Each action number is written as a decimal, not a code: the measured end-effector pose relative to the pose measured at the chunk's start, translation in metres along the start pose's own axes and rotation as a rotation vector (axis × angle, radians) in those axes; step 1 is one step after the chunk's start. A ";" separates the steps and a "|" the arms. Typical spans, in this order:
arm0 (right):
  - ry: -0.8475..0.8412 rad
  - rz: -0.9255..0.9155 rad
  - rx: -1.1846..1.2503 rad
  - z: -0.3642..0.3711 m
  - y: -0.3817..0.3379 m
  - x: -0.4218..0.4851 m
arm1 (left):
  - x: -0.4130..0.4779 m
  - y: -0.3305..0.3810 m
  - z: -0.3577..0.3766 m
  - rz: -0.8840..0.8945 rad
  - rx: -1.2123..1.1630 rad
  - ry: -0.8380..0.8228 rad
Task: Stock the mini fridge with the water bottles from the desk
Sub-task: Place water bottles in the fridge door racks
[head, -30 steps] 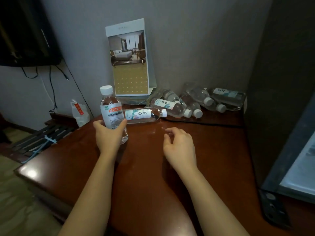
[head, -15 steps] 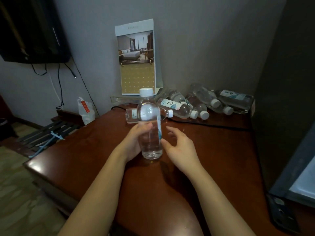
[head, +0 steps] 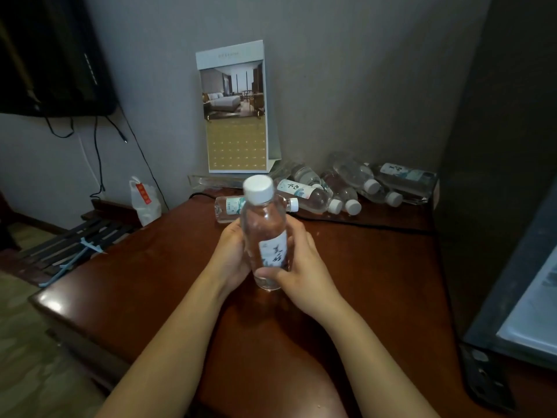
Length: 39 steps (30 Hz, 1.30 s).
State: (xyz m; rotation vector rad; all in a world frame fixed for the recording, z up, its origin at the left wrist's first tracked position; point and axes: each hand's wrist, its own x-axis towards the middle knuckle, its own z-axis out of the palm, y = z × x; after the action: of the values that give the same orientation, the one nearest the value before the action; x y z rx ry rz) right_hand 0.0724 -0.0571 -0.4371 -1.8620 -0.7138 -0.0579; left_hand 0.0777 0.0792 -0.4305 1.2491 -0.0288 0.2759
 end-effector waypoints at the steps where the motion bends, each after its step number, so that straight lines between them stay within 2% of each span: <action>1: 0.000 -0.013 -0.028 0.002 -0.004 -0.001 | 0.000 -0.002 0.002 -0.010 0.017 0.004; 5: 0.032 -0.056 -0.043 0.013 -0.004 0.002 | -0.005 -0.005 0.009 -0.030 0.060 0.014; 8: 0.059 0.030 0.038 0.011 -0.001 0.005 | -0.002 -0.003 0.012 -0.009 0.056 0.072; 10: 0.047 0.070 0.112 0.005 0.001 0.005 | 0.001 -0.005 0.013 -0.021 0.037 0.052; 13: -0.040 0.078 0.185 0.000 0.000 0.002 | -0.002 -0.002 0.007 -0.010 -0.054 -0.065; 15: -0.092 0.082 0.191 0.000 0.000 0.001 | -0.003 0.001 0.000 0.018 -0.086 -0.234; 16: -0.112 0.085 0.185 0.000 0.001 0.000 | -0.005 0.003 -0.003 0.036 -0.060 -0.303; 18: -0.130 0.109 0.172 0.000 0.002 -0.001 | -0.007 0.005 -0.004 0.043 0.058 -0.337; 21: -0.133 0.148 0.155 -0.002 0.002 -0.004 | -0.010 0.005 -0.001 0.064 0.247 -0.220; 26: -0.101 0.204 0.075 -0.007 -0.009 -0.009 | -0.022 0.010 0.003 0.103 0.340 -0.155; 33: -0.122 0.191 0.001 -0.021 -0.027 -0.031 | -0.043 0.048 0.015 0.119 0.619 -0.273; 39: -0.025 0.161 -0.028 -0.067 -0.051 -0.080 | -0.067 0.063 0.065 0.210 0.676 -0.351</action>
State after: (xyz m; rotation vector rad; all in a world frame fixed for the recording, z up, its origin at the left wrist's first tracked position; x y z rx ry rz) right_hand 0.0005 -0.1392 -0.3958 -1.9438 -0.5807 0.0594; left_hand 0.0069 0.0236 -0.3622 1.9619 -0.3976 0.2520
